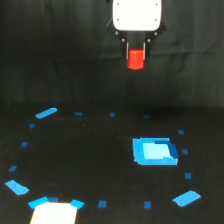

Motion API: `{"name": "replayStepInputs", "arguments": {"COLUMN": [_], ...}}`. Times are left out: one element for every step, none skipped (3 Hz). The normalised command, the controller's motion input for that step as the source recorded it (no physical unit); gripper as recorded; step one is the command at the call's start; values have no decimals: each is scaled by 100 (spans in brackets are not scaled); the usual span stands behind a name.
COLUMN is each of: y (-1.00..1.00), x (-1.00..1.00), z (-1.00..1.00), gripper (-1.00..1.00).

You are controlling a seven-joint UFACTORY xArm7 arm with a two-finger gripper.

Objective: Pick up the red object from the table

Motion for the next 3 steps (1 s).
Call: {"name": "replayStepInputs", "arguments": {"y": [-3,-6,-6], "x": [6,-30,-3], "z": [56,23,33], "gripper": [-100,-100,-88]}}
